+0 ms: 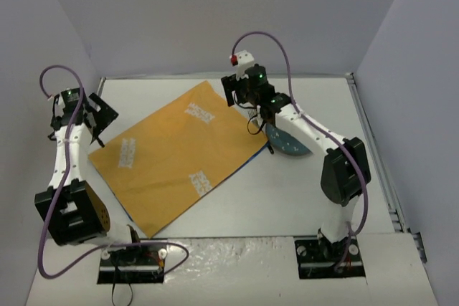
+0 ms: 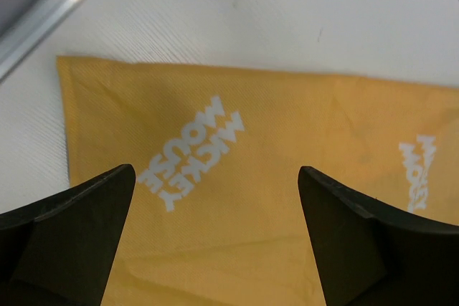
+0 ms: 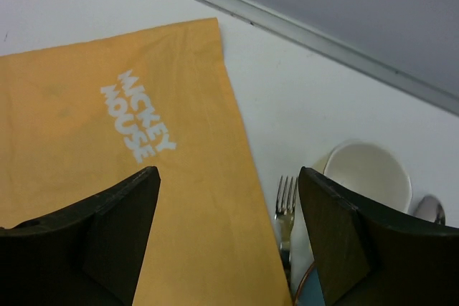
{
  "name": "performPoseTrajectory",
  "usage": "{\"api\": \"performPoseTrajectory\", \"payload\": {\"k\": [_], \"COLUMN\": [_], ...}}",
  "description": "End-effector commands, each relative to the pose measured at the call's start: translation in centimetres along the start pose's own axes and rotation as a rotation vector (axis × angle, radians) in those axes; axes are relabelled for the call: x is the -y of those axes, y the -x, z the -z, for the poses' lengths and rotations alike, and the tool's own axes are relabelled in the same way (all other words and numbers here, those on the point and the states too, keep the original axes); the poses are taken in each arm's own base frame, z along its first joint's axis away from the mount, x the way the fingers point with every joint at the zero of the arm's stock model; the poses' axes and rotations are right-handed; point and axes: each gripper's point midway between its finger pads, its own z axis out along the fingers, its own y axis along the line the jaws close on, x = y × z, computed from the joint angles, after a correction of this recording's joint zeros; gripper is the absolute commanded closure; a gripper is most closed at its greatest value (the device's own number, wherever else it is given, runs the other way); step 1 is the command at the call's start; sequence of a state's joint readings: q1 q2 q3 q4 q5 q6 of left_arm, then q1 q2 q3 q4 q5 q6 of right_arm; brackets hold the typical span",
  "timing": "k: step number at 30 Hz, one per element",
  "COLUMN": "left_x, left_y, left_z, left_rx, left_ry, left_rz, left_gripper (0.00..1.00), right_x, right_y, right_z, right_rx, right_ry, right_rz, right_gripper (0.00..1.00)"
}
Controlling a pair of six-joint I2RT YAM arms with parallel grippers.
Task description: Set the dinner table for one person
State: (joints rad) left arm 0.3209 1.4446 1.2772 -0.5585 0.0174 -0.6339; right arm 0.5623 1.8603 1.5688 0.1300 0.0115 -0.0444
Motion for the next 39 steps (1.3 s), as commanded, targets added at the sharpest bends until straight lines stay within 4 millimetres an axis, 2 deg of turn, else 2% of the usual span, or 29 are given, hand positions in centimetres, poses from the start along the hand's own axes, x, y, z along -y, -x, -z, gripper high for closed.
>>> {"api": "performPoseTrajectory", "payload": {"k": [1,6,10,15,22,25,33,36,39], "left_x": [1.8,0.6,-0.6,-2.1,-4.4,-4.4,-2.9,-1.9,-0.1], "left_y": [-4.7,-8.4,-10.0,-10.7,-10.9,-10.6,-8.3,-7.4,-5.3], "left_z": [-0.2,-2.6,-4.9,-7.4,-10.2,-11.2,-12.7,-12.1,-9.6], "left_rx": [-0.111,-0.186,-0.237,-0.266,-0.278,-0.289,-0.258,-0.255,-0.210], "left_ry": [-0.073,-0.040,0.015,0.078,0.149,0.150,0.116,0.085,0.012], "left_rz": [-0.085,-0.066,-0.042,-0.013,0.046,0.062,0.042,0.035,0.012], "left_gripper": [0.07,0.09,0.13,0.16,0.20,0.20,0.19,0.17,0.12], "right_x": [0.2,-0.8,-2.0,-2.4,-0.9,-0.5,0.5,0.4,-0.3], "right_y": [-4.1,-10.2,-13.8,-17.3,-22.3,-22.9,-20.5,-18.5,-14.5], "right_z": [2.9,3.2,2.4,1.1,-0.6,-1.5,-4.1,-4.5,-3.9], "right_rx": [-0.079,-0.206,-0.272,-0.315,-0.397,-0.407,-0.352,-0.326,-0.256], "right_ry": [-0.043,-0.036,-0.005,-0.020,-0.098,-0.113,-0.131,-0.104,-0.049], "right_rz": [-0.230,-0.321,-0.385,-0.425,-0.460,-0.457,-0.417,-0.386,-0.359], "right_gripper": [0.27,0.28,0.27,0.28,0.27,0.27,0.27,0.28,0.28]}}
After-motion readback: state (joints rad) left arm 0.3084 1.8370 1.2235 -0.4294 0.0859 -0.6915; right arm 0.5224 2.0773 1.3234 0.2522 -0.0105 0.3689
